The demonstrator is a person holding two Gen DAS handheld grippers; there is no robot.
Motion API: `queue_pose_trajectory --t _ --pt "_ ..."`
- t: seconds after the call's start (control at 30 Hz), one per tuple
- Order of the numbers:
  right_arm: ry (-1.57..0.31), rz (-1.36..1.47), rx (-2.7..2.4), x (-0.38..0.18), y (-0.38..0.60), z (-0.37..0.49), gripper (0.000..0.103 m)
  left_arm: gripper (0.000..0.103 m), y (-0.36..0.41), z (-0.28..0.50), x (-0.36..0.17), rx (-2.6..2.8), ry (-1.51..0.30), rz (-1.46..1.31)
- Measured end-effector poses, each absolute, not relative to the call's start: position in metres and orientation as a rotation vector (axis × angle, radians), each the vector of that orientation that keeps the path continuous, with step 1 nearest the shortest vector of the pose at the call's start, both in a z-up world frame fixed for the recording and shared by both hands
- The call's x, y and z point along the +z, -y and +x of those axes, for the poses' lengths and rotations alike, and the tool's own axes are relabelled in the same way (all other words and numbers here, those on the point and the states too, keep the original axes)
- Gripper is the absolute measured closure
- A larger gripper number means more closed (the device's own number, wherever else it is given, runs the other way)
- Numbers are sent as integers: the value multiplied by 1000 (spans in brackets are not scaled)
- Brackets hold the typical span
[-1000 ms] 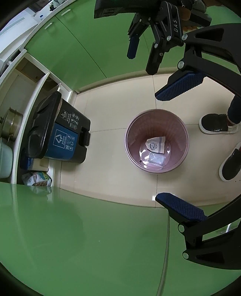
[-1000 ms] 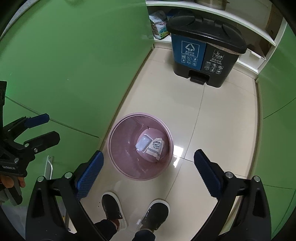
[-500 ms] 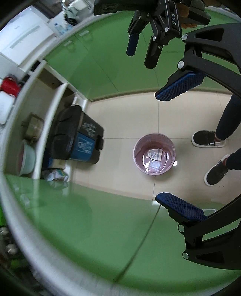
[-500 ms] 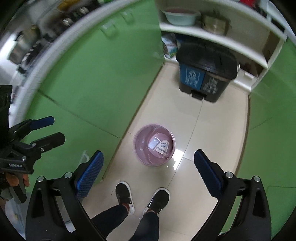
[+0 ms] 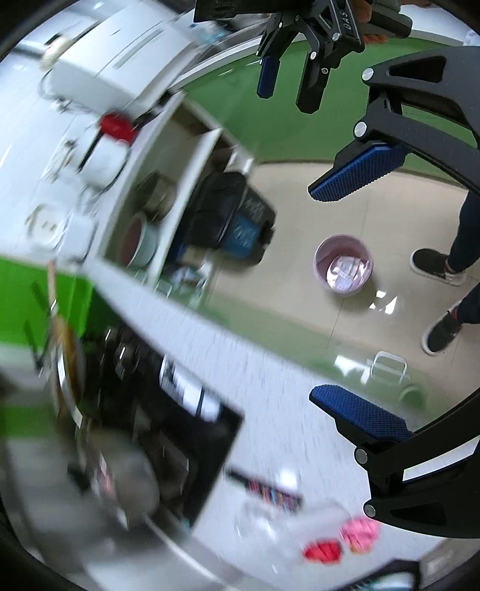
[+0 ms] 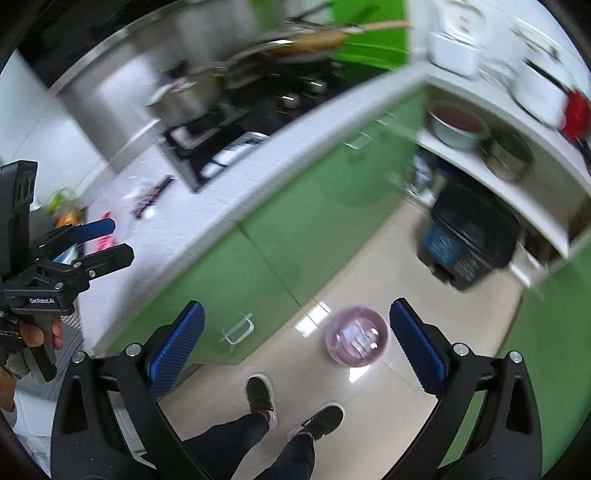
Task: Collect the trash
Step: 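Turn both tools back toward the counter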
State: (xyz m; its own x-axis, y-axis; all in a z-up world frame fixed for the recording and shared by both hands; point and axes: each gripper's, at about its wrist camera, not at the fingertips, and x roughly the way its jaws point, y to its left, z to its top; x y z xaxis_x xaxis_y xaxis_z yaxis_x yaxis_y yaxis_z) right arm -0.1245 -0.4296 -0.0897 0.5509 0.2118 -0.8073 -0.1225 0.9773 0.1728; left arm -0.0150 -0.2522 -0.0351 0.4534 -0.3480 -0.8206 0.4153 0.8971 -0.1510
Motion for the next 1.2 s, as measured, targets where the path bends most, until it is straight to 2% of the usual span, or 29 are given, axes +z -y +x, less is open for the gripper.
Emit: queue_pose_trajectory --t 0.37,0.6,0.87,1.2 --pt "-919 -5 433 -57 294 -83 5 7 92 -39 -7 -182 -955 -24" --pt "-908 -44 491 -55 221 -58 5 7 26 -39 -8 -124 -965 -59" --pt "-937 -106 539 -60 168 -27 5 7 -3 -20 -24 -105 -1000 -90" --pt "-1000 -184 610 -82 159 20 5 7 7 36 -58 -38 -1054 -115"
